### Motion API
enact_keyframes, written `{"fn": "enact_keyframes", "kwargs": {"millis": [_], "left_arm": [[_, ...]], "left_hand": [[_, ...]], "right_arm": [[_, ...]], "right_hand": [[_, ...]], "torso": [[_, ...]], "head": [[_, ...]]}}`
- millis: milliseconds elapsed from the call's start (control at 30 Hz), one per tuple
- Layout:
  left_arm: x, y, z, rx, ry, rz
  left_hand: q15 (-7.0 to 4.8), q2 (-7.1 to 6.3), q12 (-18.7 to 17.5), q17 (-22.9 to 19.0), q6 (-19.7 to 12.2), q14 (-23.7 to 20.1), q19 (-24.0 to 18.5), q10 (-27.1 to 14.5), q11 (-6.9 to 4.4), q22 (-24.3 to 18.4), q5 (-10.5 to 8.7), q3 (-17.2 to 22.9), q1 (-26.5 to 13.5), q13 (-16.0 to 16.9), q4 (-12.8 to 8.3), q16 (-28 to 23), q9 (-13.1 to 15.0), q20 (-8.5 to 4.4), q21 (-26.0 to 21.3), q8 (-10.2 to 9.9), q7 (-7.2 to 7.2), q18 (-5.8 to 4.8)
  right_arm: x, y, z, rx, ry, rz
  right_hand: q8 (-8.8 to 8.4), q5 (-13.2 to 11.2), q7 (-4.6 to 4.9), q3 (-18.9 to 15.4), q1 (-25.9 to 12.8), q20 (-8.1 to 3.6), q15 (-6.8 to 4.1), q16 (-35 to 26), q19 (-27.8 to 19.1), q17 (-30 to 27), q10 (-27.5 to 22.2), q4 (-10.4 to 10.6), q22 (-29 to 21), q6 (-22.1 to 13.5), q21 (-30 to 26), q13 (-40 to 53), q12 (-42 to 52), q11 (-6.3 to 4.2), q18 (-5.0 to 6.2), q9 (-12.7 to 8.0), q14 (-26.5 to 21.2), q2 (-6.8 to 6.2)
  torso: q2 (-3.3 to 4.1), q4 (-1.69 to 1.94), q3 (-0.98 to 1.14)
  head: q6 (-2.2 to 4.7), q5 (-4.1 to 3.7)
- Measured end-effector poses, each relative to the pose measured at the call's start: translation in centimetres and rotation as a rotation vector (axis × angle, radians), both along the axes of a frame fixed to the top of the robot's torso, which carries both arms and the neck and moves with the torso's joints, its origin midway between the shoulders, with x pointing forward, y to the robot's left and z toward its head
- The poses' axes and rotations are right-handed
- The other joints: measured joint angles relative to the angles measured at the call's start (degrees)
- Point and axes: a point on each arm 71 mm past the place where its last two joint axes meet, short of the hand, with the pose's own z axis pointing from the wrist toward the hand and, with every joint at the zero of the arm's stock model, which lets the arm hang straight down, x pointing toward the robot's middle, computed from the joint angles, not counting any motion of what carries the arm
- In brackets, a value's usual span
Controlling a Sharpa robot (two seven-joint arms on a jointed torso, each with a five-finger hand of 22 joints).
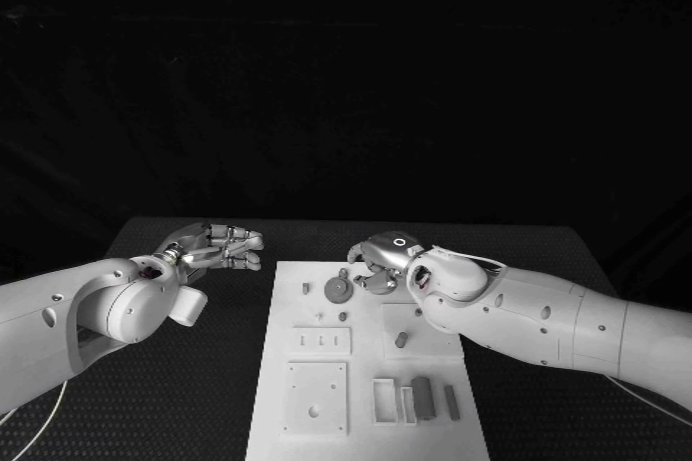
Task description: Assemble the parts on the task board
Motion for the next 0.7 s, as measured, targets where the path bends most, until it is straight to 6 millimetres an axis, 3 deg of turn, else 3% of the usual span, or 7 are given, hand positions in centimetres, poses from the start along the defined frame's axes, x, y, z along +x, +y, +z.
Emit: {"fn": "enact_keyframes", "kwargs": {"millis": [200, 300, 500, 700], "left_arm": [[0.0, 0.4, 0.0, 0.002, 0.0, 0.007], [0.0, 0.5, 0.0, 0.003, 0.0, 0.01], [0.2, 0.6, -0.1, 0.007, -0.001, 0.013], [0.4, 0.6, -0.2, 0.016, -0.008, 0.01]], "left_hand": [[0.0, 0.0, 0.0, 0.1, 0.0, 0.0, 0.0, 0.0, 0.0, 0.0, 0.0, 0.0, 0.0, 0.0, 0.0, 0.0, 0.0, 0.0, 0.0, 0.0, 0.0, 0.59], [0.0, 0.0, 0.0, 0.1, 0.0, 0.0, 0.0, 0.0, 0.0, 0.0, 0.0, 0.0, 0.0, 0.0, 0.0, 0.0, 0.0, 0.0, 0.0, 0.0, 0.0, 0.59], [-0.01, 0.2, 0.0, 0.3, 0.0, 0.4, 0.0, 0.4, 0.4, 0.1, 0.0, 0.0, -0.2, 0.0, 0.0, 0.0, 0.0, 0.0, 0.0, 0.0, 0.0, 0.58], [-0.11, 0.2, 1.0, 0.7, 0.6, 0.7, 0.4, 3.3, -0.21, 0.3, 0.0, 0.0, -0.2, 0.7, 0.0, -0.2, 0.0, 0.04, 0.0, 0.1, -0.04, 0.57]], "right_arm": [[-0.2, -3.1, 3.0, 0.041, -0.076, -0.031], [-0.2, -4.5, 3.6, 0.042, -0.087, -0.048], [0.7, -9.0, 4.4, 0.042, -0.057, -0.117], [1.7, -13.0, 3.5, 0.072, 0.055, -0.133]], "right_hand": [[0.0, 0.0, 0.0, 0.4, 0.1, -0.02, 0.22, -0.6, 0.0, -1.1, -0.4, 1.4, 0.0, 0.0, -0.4, -0.8, 0.0, 0.41, -0.01, -0.2, -0.2, -2.94], [0.0, 0.0, 0.0, 0.7, 0.5, -0.02, 0.22, -0.6, 0.0, -1.5, -0.4, 1.7, 0.0, 0.0, -0.4, -0.9, -0.2, 0.41, -0.02, -0.2, -0.2, -3.64], [0.2, 0.0, -0.42, 0.9, 1.5, -0.01, 0.14, -1.2, 0.0, -2.6, -0.7, 2.2, 0.0, 0.4, -0.7, -1.3, -0.2, 0.09, -0.03, -0.2, -0.6, -5.27], [0.46, 0.0, -0.62, 0.9, 2.2, 0.11, -0.04, -2.1, -0.1, -4.5, -1.0, 2.2, 0.0, 0.6, -1.1, -1.5, -0.5, -0.21, -0.04, -0.2, -1.6, -5.33]], "torso": [[0.0, -0.14, 0.14], [-0.02, -0.27, 0.21], [-0.1, -0.96, 0.6], [-0.26, -1.73, 1.1]], "head": [[0.48, -0.33], [0.7, -0.34], [1.2, -0.34], [1.54, -0.19]]}}
